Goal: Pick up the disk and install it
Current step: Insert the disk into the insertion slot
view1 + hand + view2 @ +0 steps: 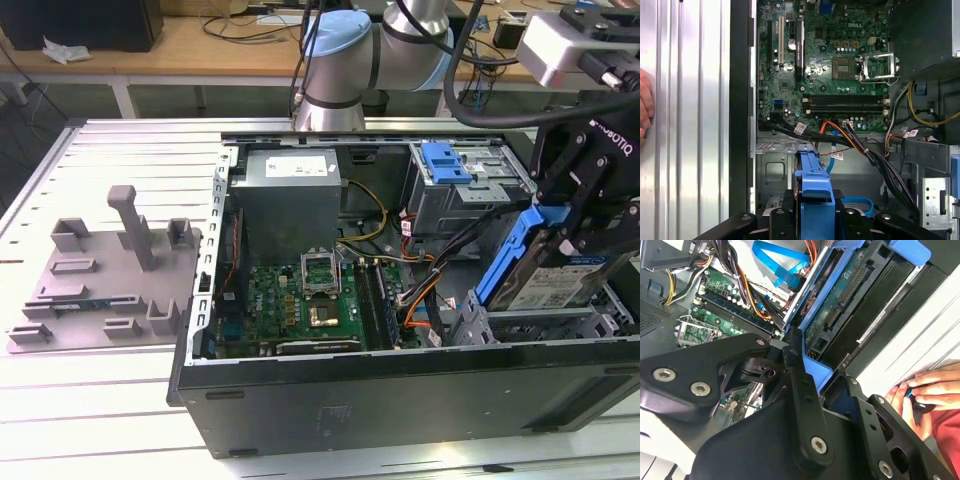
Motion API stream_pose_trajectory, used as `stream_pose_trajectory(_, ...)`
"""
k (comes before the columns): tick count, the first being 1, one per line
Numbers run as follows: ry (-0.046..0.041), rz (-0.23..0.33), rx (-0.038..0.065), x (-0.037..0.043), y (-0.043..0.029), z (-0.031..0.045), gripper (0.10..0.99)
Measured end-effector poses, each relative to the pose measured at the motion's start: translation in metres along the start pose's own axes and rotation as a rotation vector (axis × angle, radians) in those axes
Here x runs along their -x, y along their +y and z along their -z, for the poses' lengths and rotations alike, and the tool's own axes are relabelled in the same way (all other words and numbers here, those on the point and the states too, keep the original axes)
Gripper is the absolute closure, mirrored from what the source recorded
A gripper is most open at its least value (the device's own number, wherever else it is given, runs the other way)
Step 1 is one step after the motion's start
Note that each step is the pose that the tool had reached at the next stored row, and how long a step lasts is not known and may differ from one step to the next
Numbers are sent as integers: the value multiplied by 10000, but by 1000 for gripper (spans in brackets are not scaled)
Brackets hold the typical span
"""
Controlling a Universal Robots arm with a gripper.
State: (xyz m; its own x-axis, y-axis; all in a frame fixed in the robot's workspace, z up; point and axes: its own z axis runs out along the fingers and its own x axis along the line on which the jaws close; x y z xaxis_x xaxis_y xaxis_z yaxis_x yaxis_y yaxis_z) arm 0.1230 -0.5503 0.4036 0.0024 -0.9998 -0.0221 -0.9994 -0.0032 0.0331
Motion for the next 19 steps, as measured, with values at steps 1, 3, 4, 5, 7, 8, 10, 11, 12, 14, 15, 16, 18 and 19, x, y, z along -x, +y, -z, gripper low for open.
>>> stream_pose_trajectory(1, -1, 0, 0, -1, 0, -6, 718)
stream_pose_trajectory(3, 0, 0, 0, -3, -1, -20, 718)
stream_pose_trajectory(4, 0, 0, 0, -4, -1, -25, 718)
stream_pose_trajectory(5, 0, 0, 0, -5, -1, -31, 718)
stream_pose_trajectory(7, 0, 1, 0, -6, -2, -41, 718)
stream_pose_trajectory(8, 0, 0, 0, -6, -2, -45, 718)
stream_pose_trajectory(10, 1, 0, 0, -6, -2, -52, 718)
stream_pose_trajectory(11, 2, 0, 0, -6, -2, -53, 718)
stream_pose_trajectory(12, 2, 0, -1, -6, -2, -55, 706)
stream_pose_trajectory(14, 1, 1, 1, -6, -2, -56, 584)
stream_pose_trajectory(15, 1, 0, 0, -6, -2, -57, 584)
stream_pose_trajectory(16, 1, 0, 0, -6, -2, -56, 584)
stream_pose_trajectory(18, 1, 0, 0, -6, -2, -57, 584)
stream_pose_trajectory(19, 2, 0, 0, -6, -2, -57, 584)
